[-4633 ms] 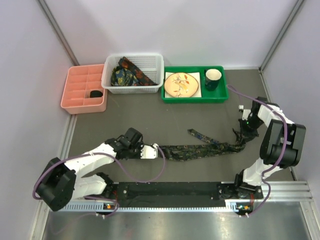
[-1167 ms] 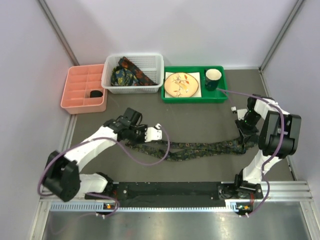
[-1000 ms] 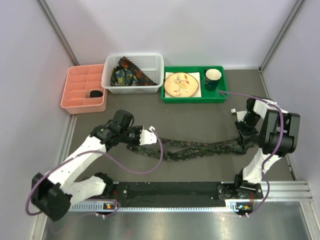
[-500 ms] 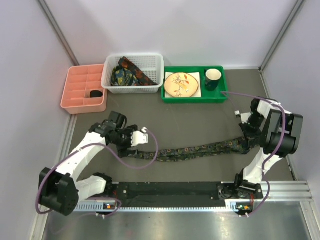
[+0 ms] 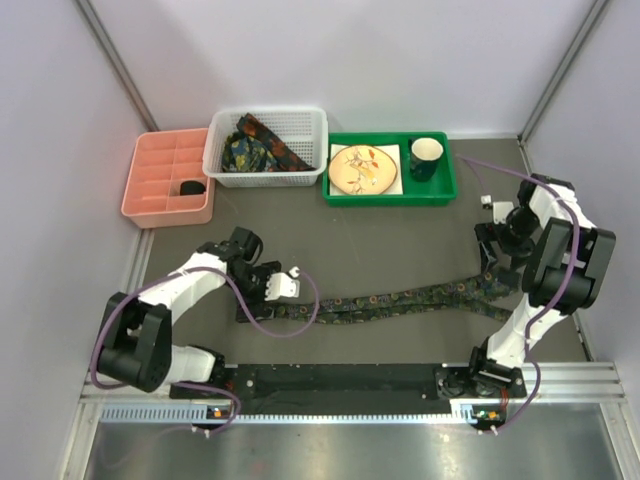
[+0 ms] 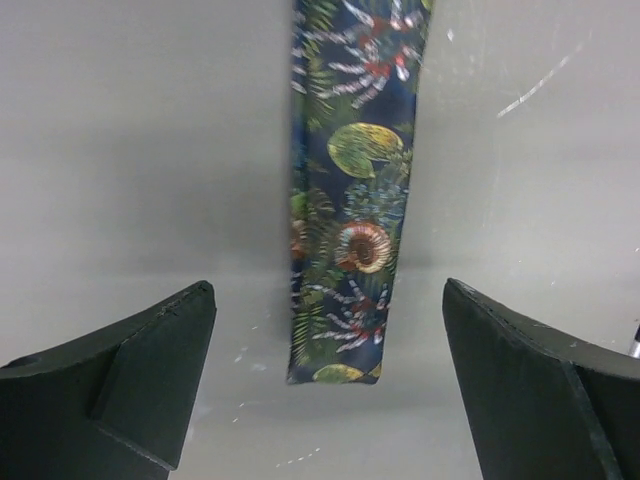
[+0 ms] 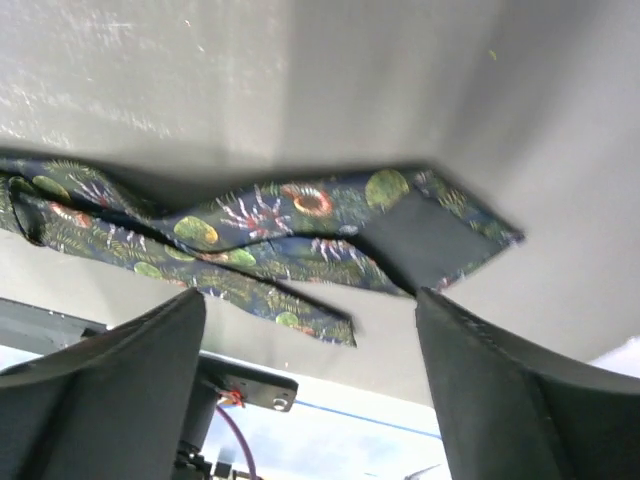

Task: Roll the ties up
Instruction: Flatten out the tie at the center of the board.

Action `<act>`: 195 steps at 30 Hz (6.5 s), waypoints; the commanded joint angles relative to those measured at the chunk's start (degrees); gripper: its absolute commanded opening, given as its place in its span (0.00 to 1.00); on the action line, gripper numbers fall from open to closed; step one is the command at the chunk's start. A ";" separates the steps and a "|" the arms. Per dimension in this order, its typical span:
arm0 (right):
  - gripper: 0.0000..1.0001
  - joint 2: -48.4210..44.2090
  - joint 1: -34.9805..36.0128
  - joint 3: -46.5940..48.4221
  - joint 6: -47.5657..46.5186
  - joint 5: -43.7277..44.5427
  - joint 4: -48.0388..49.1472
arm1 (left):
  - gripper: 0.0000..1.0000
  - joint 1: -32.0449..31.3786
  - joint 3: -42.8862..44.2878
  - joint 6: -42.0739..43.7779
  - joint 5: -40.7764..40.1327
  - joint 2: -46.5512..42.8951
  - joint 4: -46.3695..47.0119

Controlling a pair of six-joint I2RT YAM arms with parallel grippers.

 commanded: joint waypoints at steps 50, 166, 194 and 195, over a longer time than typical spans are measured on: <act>0.00 0.79 -7.07 -1.64 6.68 6.18 9.18 | 0.00 -2.03 8.18 -8.88 -13.76 17.10 11.56; 0.99 -19.15 22.72 25.62 8.80 -13.89 14.18 | 0.99 7.73 20.33 -46.16 8.03 -4.42 25.09; 0.57 2.03 35.29 7.69 17.85 -28.99 16.03 | 0.40 8.17 14.08 5.08 1.81 17.99 1.81; 0.56 2.20 35.20 7.42 17.06 -28.47 15.33 | 0.35 8.17 12.86 5.17 0.58 17.90 1.81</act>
